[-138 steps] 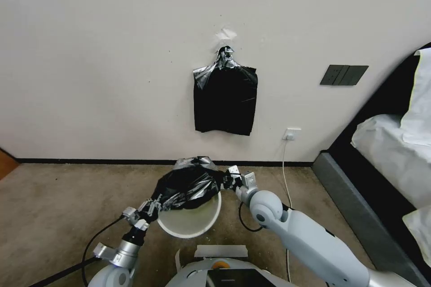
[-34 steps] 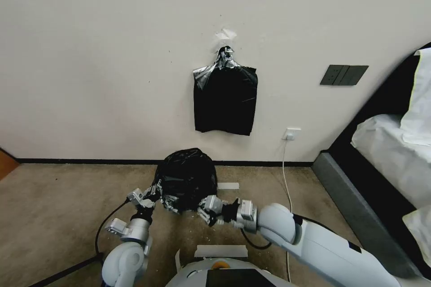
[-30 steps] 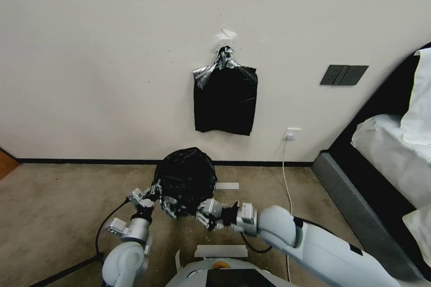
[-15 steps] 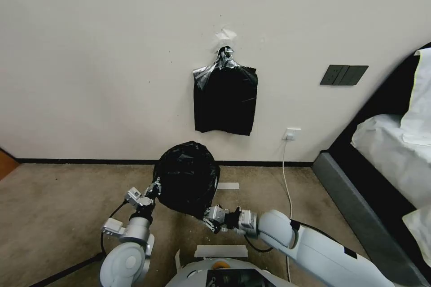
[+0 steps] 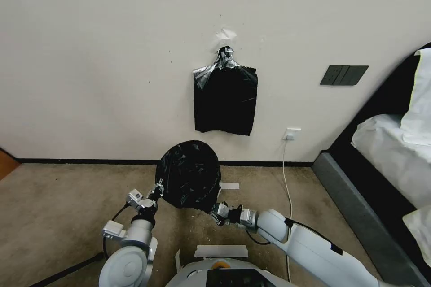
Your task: Place a trash bag onto the trash bin.
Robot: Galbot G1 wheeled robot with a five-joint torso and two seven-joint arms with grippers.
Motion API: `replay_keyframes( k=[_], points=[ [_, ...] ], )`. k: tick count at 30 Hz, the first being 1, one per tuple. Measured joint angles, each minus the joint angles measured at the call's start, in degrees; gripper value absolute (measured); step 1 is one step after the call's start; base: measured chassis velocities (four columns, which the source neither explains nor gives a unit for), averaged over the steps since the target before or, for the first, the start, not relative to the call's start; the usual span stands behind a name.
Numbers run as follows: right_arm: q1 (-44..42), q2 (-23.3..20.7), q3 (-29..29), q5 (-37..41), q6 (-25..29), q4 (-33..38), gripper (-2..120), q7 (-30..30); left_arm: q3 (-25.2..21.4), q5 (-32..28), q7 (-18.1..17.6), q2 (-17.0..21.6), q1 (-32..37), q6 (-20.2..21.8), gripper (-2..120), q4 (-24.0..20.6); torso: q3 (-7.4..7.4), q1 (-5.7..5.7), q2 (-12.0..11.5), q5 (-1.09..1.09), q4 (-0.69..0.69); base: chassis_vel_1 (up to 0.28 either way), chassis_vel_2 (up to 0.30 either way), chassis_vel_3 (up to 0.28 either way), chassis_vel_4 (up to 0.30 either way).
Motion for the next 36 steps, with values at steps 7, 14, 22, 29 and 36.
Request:
replay_keyframes(
  k=[7,14,22,29,36],
  points=[
    [-14.0,-1.1,15.0,3.1,5.7,3.8,50,-4.1,-1.3,-0.2,-1.0,1.6,-2.0,0.0,7,2.4,0.0,0.0,0.0,0.0,-0.04,0.0,0.0,0.0,0.0],
    [-12.4,0.8,20.9,8.2,2.1,10.3,75,23.4,1.5,10.1,3.0,5.2,-1.3,-0.8,7,3.4,0.0,0.0,0.0,0.01,0.0,0.0,0.0,0.0,0.0],
    [-0.5,-2.1,10.6,7.3,-16.6,20.6,72,33.4,6.1,21.3,6.4,8.2,-1.7,-2.1,7,3.7,0.0,0.0,0.0,-0.02,-0.01,0.0,0.0,0.0,0.0],
    [22.8,0.1,-15.3,20.1,-42.2,19.6,41,44.6,7.8,27.2,8.5,8.0,-1.6,-3.4,7,4.6,0.01,0.0,0.0,0.01,0.0,0.0,0.0,0.0,0.0],
    [36.7,4.7,-28.4,30.9,-43.6,10.1,20,53.7,7.9,30.6,9.5,6.7,-1.6,-4.3,7,5.2,0.01,0.0,0.0,-0.02,0.0,0.0,0.0,0.0,0.0]
  ],
)
